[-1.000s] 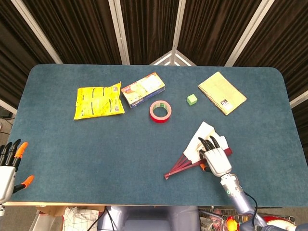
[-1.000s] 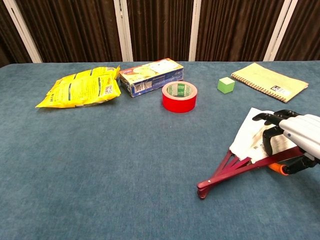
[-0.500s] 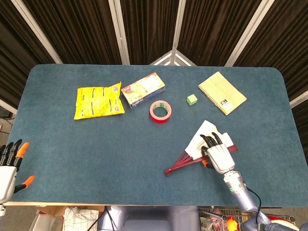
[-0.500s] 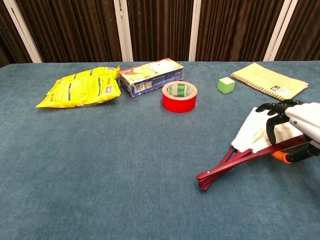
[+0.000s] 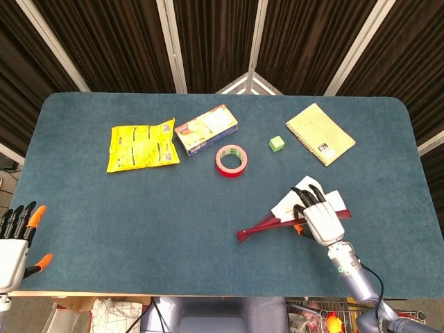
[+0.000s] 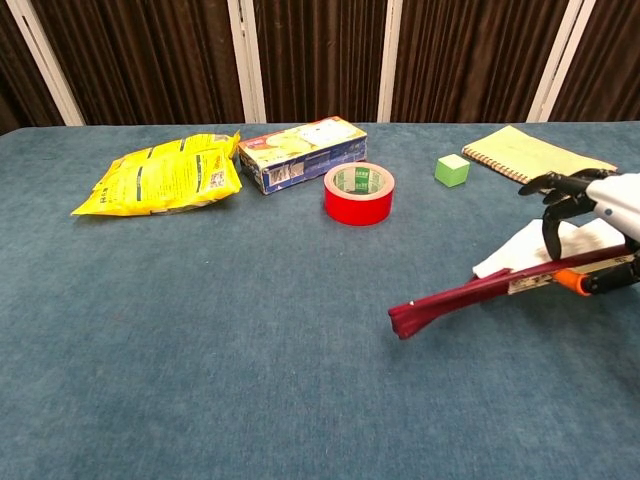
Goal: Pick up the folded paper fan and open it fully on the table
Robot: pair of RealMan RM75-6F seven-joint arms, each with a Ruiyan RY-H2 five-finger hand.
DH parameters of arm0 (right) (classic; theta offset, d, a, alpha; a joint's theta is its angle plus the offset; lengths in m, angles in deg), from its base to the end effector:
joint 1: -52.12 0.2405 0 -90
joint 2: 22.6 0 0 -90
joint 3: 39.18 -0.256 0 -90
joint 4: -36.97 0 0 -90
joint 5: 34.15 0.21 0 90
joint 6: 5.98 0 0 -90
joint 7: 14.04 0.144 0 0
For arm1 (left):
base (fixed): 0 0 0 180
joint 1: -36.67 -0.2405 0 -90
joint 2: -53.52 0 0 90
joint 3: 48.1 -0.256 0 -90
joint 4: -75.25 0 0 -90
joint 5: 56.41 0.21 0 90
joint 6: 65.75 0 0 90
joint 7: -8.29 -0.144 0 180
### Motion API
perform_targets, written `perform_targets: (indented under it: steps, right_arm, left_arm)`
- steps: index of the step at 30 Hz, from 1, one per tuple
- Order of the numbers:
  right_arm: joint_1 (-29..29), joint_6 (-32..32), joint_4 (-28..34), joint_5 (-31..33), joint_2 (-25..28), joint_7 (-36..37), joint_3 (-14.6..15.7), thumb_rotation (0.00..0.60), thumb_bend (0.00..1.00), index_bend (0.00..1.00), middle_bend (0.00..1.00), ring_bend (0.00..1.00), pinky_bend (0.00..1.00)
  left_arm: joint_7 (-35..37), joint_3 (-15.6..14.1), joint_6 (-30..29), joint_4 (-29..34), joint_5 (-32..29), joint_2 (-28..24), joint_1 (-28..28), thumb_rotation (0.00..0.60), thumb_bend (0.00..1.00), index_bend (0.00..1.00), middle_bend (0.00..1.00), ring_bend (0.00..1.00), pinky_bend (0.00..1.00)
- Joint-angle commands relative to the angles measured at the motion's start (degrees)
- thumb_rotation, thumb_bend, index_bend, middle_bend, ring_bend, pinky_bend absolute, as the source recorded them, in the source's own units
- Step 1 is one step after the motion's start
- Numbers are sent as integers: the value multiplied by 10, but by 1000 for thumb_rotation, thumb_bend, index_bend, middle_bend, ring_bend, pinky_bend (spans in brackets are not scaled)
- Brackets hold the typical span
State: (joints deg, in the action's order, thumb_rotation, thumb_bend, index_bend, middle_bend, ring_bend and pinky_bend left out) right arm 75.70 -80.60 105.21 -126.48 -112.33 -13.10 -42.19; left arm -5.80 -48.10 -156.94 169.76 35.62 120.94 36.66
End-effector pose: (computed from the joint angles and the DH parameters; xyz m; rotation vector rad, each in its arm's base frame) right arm -0.2548 -0.2757 0.0171 1.7527 -0.7878 1.0809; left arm -0.2958 0.1438 0.1404 -1.4353 -0.7562 -0.8200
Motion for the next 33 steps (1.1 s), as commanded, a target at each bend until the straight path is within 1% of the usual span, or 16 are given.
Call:
perform_targets:
  steps: [1,7,11,15,22,28,33]
  right_arm:
    - [6,-5,25,-2,19,17,-9,600,416,780,180,219,125]
    - [25,-4,77,-13,65,12,-26,600,416,787,180,219,125]
    - [45,19,130,-6,108,-1,-42,600,416,792,180,219,125]
    - [67,48,183,3,145,-27,-60,600,415,796,180,219,125]
    - [115,109,281,42,205,-72,-109,600,416,803,180,219,125]
    - [161,170,356,108,240,-103,-154,600,416,806,180,219,125]
    - [194,202,406,172,249,-128,-185,600,415,811,180,219,125]
  left_arm:
    - [-1,-1,7,-2,4,2,5,600,131,50,0,0,0]
    - [8,-7,32,-12,18,7,21,600,131,50,0,0,0]
    - [22,-10,60,-23,27,15,41,600,131,51,0,0,0]
    - [53,-13,90,-39,40,30,65,600,129,52,0,0,0]
    - [149,-3,139,-90,49,84,115,600,123,57,0,0,0]
    - [264,11,138,-144,57,139,147,600,109,56,0,0,0]
    - [315,15,127,-172,66,165,163,600,105,57,0,0,0]
